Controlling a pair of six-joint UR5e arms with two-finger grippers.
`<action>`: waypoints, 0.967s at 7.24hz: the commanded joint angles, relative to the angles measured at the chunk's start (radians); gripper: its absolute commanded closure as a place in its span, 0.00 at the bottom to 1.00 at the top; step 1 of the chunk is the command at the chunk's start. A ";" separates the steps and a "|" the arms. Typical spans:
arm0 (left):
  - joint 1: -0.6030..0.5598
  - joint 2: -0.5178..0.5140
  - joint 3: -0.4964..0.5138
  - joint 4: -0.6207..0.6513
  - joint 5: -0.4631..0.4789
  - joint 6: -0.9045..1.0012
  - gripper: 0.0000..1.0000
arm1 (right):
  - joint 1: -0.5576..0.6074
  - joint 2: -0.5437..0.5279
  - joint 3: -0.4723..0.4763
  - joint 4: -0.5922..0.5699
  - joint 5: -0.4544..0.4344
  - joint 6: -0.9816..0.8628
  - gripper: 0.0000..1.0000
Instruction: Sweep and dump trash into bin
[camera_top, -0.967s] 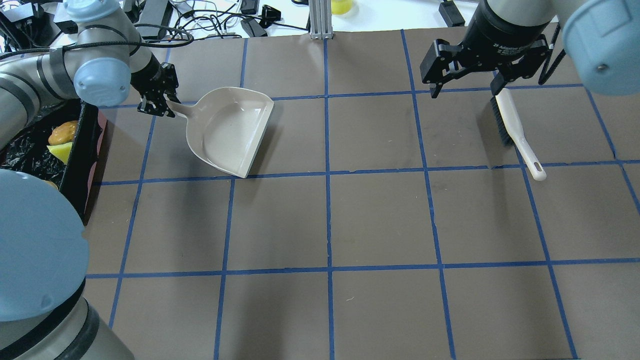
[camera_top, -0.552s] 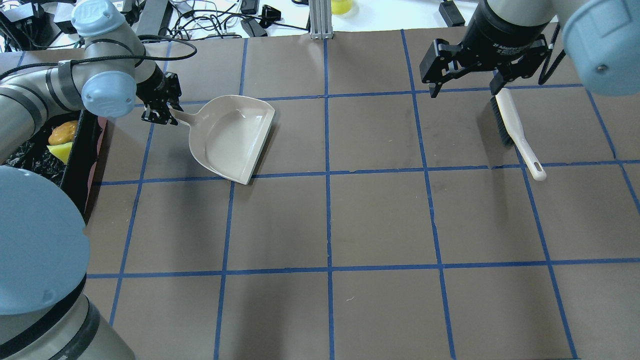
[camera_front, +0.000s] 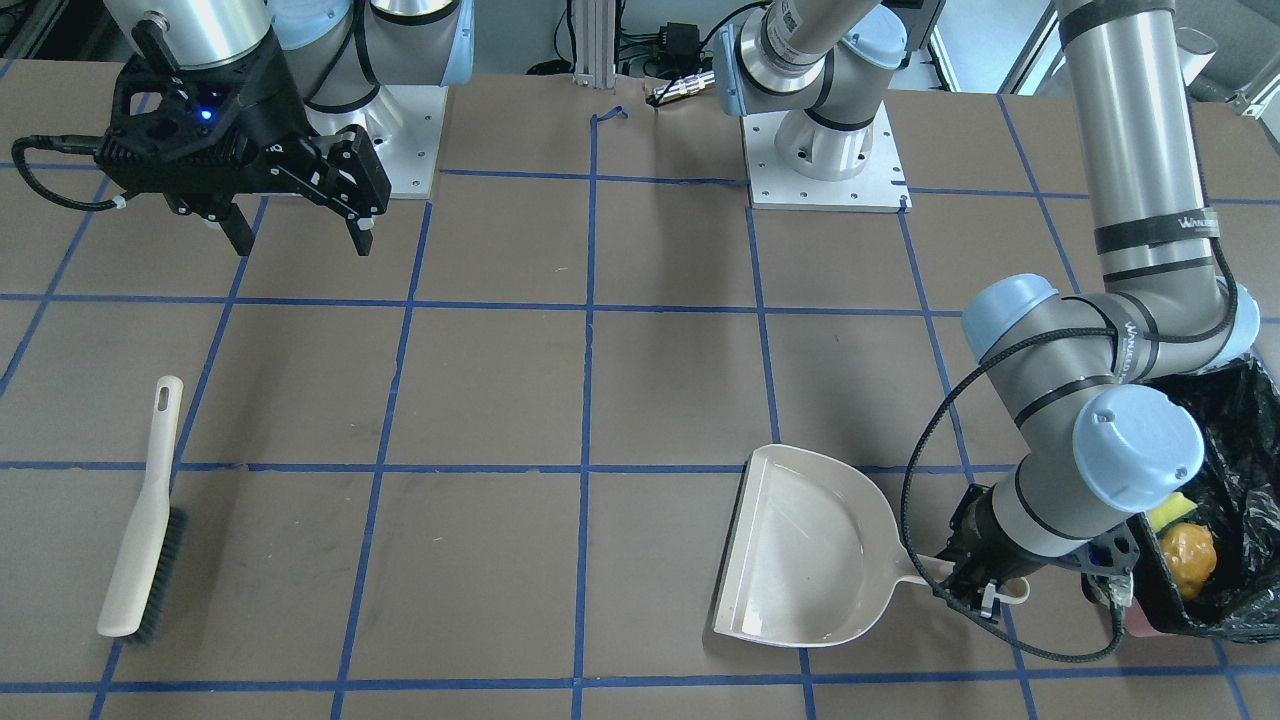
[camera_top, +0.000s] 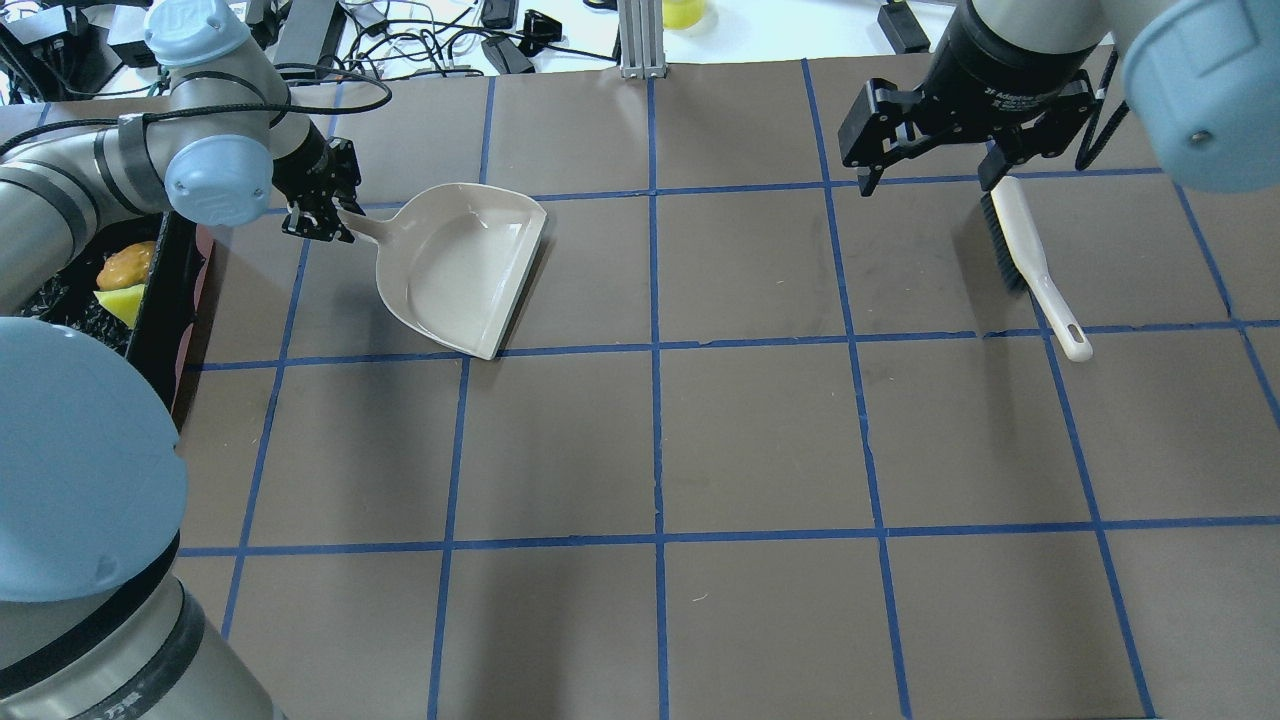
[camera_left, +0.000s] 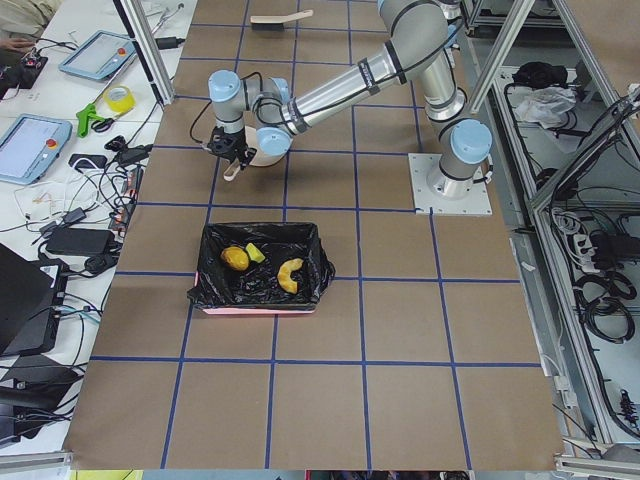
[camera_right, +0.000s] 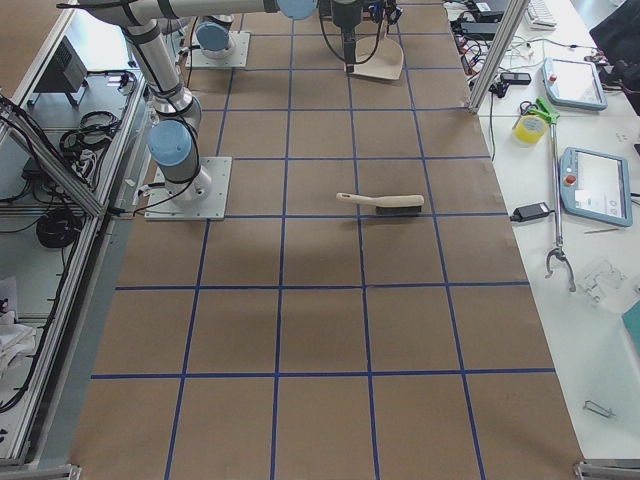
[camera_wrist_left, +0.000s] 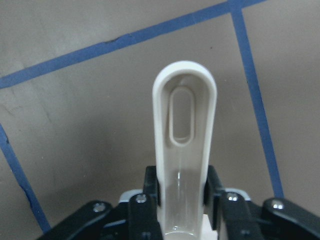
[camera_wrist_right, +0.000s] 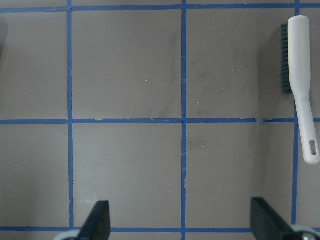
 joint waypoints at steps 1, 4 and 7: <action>0.001 -0.026 0.019 0.001 -0.002 -0.011 1.00 | 0.000 0.000 0.000 0.000 0.000 0.001 0.00; 0.001 -0.047 0.071 -0.007 0.004 -0.011 1.00 | 0.000 0.000 0.000 0.000 -0.001 0.001 0.00; 0.001 -0.066 0.072 -0.010 0.001 -0.015 0.97 | 0.000 0.000 0.000 0.000 0.000 0.001 0.00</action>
